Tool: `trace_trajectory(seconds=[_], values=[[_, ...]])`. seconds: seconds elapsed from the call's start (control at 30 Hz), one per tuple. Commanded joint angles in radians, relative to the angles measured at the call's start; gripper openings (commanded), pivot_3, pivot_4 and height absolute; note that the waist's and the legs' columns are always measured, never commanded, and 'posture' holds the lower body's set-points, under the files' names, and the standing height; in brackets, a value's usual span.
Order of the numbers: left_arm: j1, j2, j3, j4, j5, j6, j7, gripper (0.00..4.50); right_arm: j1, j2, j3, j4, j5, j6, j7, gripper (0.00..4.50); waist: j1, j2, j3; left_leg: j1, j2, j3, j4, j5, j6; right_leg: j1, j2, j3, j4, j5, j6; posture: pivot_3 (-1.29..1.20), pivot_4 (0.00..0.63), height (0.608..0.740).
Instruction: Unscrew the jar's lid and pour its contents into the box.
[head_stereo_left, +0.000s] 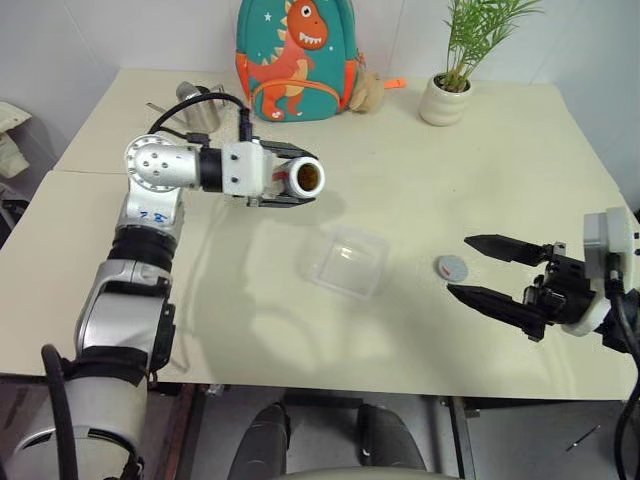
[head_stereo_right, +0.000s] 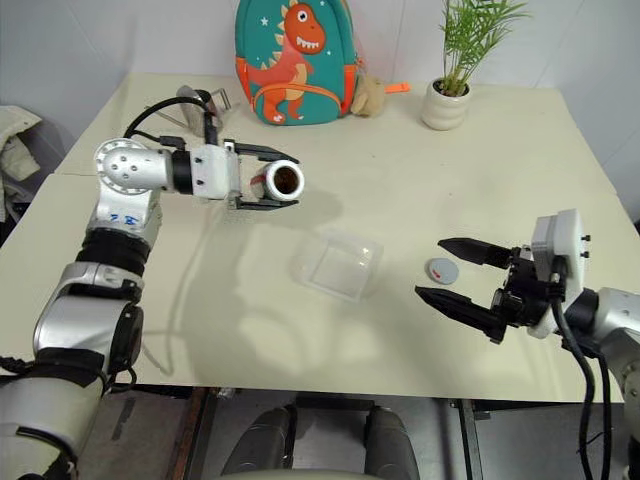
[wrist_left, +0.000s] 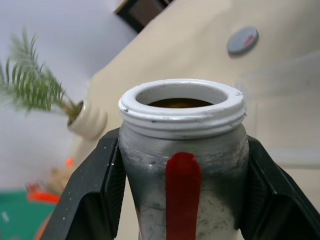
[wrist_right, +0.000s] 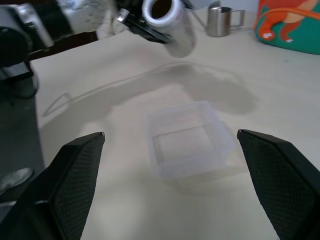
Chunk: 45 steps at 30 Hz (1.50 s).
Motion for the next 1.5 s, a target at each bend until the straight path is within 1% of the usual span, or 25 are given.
trace_trajectory(seconds=[0.03,0.17,0.27,0.33,0.4,0.47,0.53,0.63,0.73,0.83,0.9,1.03,1.13,1.33,1.43,1.5], values=[[-0.074,-0.015,-0.048,0.076,0.091,-0.163,0.071,2.42,-0.007,-0.015,-0.018,-0.002,0.004,-0.039,-0.012,4.47,0.000,0.000,0.000,0.000,0.000,0.000,0.000,0.000,0.000,0.000,0.000,0.000,0.000,0.000,0.000,0.00,0.150,0.740],[-0.127,-0.049,-0.122,0.135,0.193,-0.301,0.131,2.42,-0.028,0.006,0.025,-0.009,-0.007,-0.057,-0.068,4.47,0.000,0.000,0.000,-0.001,0.000,0.001,0.000,0.000,0.001,0.000,0.000,0.000,-0.001,0.000,0.001,0.00,0.150,0.740],[-0.164,-0.042,-0.202,0.141,0.381,-0.414,0.273,2.42,-0.023,0.025,0.052,-0.024,-0.017,-0.073,-0.106,4.47,0.002,-0.001,0.001,-0.001,0.000,0.001,0.000,0.000,0.001,-0.001,0.000,0.000,-0.002,0.000,0.001,0.00,0.150,0.740],[-0.188,-0.037,-0.243,0.125,0.514,-0.447,0.400,2.42,-0.020,0.033,0.065,-0.031,-0.022,-0.081,-0.127,4.47,0.004,-0.002,0.001,-0.001,0.000,0.002,0.000,0.000,0.001,0.000,0.000,0.000,-0.002,0.001,0.001,0.00,0.150,0.740],[-0.220,-0.016,-0.303,0.079,0.714,-0.445,0.595,2.42,-0.017,0.039,0.073,-0.036,-0.023,-0.084,-0.143,4.47,0.004,-0.002,0.001,-0.001,0.000,0.002,0.000,0.000,0.001,0.000,0.000,0.001,-0.003,0.001,0.002,0.00,0.150,0.740],[-0.265,0.008,-0.397,0.020,0.944,-0.418,0.838,2.42,-0.020,0.040,0.085,-0.035,-0.023,-0.088,-0.156,4.47,0.003,-0.004,0.002,-0.001,0.000,0.002,0.000,-0.001,0.001,0.000,0.000,0.001,-0.003,0.001,0.002,0.00,0.150,0.740],[-0.308,0.027,-0.484,-0.022,1.117,-0.371,1.068,2.42,-0.027,0.038,0.097,-0.030,-0.026,-0.092,-0.163,4.47,0.005,-0.005,0.003,-0.001,0.000,0.002,0.000,-0.001,0.001,-0.001,0.000,0.002,-0.003,0.001,0.002,0.00,0.150,0.740],[-0.367,0.050,-0.627,-0.074,1.338,-0.269,1.388,2.42,-0.042,0.034,0.110,-0.019,-0.028,-0.096,-0.170,4.47,0.005,-0.005,0.003,-0.002,-0.001,0.003,0.000,-0.001,0.001,0.000,0.000,0.002,-0.004,0.001,0.003,0.00,0.150,0.740],[-0.401,0.059,-0.738,-0.111,1.461,-0.225,1.606,2.42,-0.067,0.032,0.133,0.000,-0.036,-0.101,-0.171,4.47,0.003,-0.005,0.003,-0.002,-0.001,0.003,-0.001,-0.002,0.002,-0.001,0.000,0.003,-0.004,0.001,0.004,0.00,0.150,0.740],[-0.414,0.074,-0.810,-0.163,1.530,-0.202,1.747,2.42,-0.093,0.036,0.162,0.018,-0.050,-0.111,-0.172,4.47,0.003,-0.006,0.003,-0.002,-0.001,0.004,-0.001,-0.002,0.002,-0.001,0.000,0.004,-0.004,0.000,0.005,0.00,0.150,0.740],[-0.411,0.097,-0.842,-0.210,1.560,-0.194,1.804,2.42,-0.105,0.037,0.173,0.025,-0.054,-0.115,-0.172,4.47,0.003,-0.006,0.004,-0.002,-0.001,0.004,-0.001,-0.002,0.002,-0.002,0.000,0.004,-0.004,0.000,0.005,0.00,0.150,0.740],[-0.401,0.130,-0.888,-0.243,1.588,-0.189,1.819,2.42,-0.117,0.042,0.184,0.031,-0.059,-0.121,-0.175,4.47,0.003,-0.006,0.004,-0.002,-0.001,0.005,-0.001,-0.002,0.002,-0.003,0.000,0.005,-0.001,0.000,0.005,0.00,0.150,0.740],[-0.400,0.131,-0.898,-0.228,1.612,-0.131,1.840,2.42,-0.125,0.052,0.200,0.034,-0.065,-0.126,-0.180,4.47,0.003,-0.006,0.004,-0.002,-0.001,0.005,-0.001,-0.002,0.002,-0.003,0.000,0.005,-0.002,0.000,0.005,0.00,0.150,0.740],[-0.421,0.127,-0.893,-0.233,1.656,0.019,1.936,2.42,-0.147,0.055,0.220,0.052,-0.074,-0.135,-0.174,4.47,0.004,-0.006,0.004,-0.002,-0.001,0.005,0.000,-0.002,0.002,-0.002,-0.001,0.005,0.000,0.000,0.005,0.00,0.150,0.740],[-0.430,0.126,-0.897,-0.237,1.658,0.034,1.973,2.42,-0.159,0.053,0.225,0.062,-0.076,-0.137,-0.169,4.47,0.003,-0.006,0.004,-0.002,-0.001,0.005,0.000,-0.002,0.002,-0.003,-0.001,0.005,0.002,0.000,0.005,0.00,0.150,0.740],[-0.437,0.119,-0.881,-0.215,1.615,0.003,1.968,2.42,-0.168,0.051,0.225,0.070,-0.078,-0.137,-0.165,4.47,0.003,-0.006,0.004,-0.002,-0.001,0.005,0.000,-0.002,0.002,-0.003,-0.001,0.005,0.002,0.000,0.005,0.00,0.150,0.740]])
